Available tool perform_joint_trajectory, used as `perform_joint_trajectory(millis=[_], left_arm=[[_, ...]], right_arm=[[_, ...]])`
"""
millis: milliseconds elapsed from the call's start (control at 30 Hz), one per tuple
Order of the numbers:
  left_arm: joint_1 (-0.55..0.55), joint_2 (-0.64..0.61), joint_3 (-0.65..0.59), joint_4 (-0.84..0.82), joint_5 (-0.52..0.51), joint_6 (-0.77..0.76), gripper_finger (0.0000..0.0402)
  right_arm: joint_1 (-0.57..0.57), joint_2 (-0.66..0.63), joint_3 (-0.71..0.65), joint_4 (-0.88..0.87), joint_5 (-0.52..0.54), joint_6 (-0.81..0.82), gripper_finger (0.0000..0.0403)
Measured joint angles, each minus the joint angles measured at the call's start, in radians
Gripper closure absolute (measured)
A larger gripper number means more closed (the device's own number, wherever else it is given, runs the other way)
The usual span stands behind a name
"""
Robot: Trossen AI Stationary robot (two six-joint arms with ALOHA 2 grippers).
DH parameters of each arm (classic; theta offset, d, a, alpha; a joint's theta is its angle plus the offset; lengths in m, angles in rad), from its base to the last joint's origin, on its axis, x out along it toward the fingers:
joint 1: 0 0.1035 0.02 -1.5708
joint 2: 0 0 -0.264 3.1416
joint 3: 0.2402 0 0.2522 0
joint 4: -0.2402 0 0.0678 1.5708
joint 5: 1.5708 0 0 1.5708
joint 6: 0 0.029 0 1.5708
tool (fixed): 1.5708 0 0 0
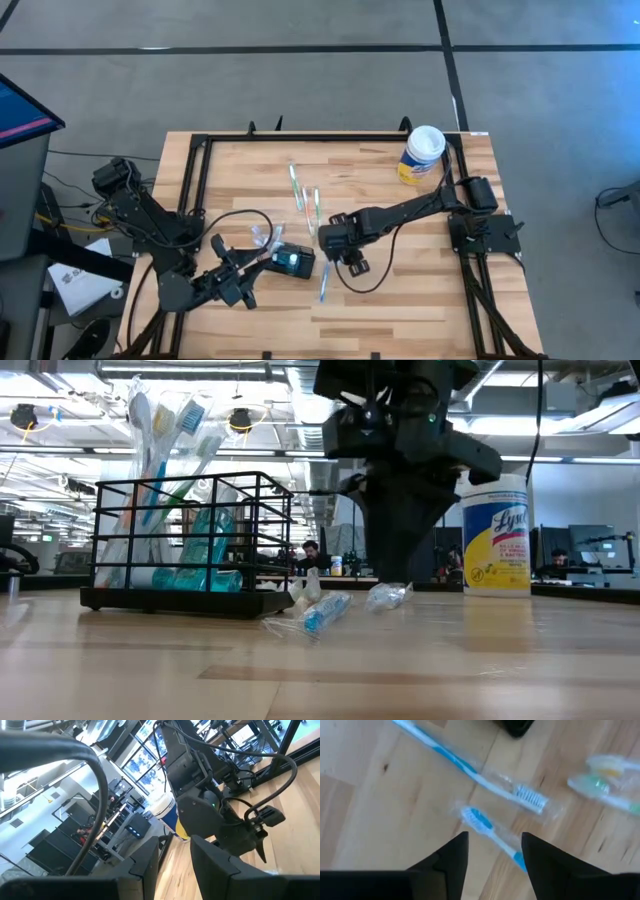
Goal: Pick & Place toothbrushing station
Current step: Put the right blue toothbrush into the wire organizer
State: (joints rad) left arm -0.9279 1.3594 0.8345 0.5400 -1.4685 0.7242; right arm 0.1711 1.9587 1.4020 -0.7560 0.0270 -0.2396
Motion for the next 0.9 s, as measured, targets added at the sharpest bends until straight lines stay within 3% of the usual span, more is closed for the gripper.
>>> perform_joint_trajectory(millis=[267, 900], left_arm=[[0.000, 0.000, 0.000, 0.000, 0.000, 0.000, 0.0296], [0.000, 0.000, 0.000, 0.000, 0.000, 0.000, 0.0296]], right_arm=[[0.000, 0.010, -0.001, 0.006, 0.000, -0.180, 0.0242], [-0.001, 0.010, -0.001, 0.020, 0.000, -0.345, 0.0264]])
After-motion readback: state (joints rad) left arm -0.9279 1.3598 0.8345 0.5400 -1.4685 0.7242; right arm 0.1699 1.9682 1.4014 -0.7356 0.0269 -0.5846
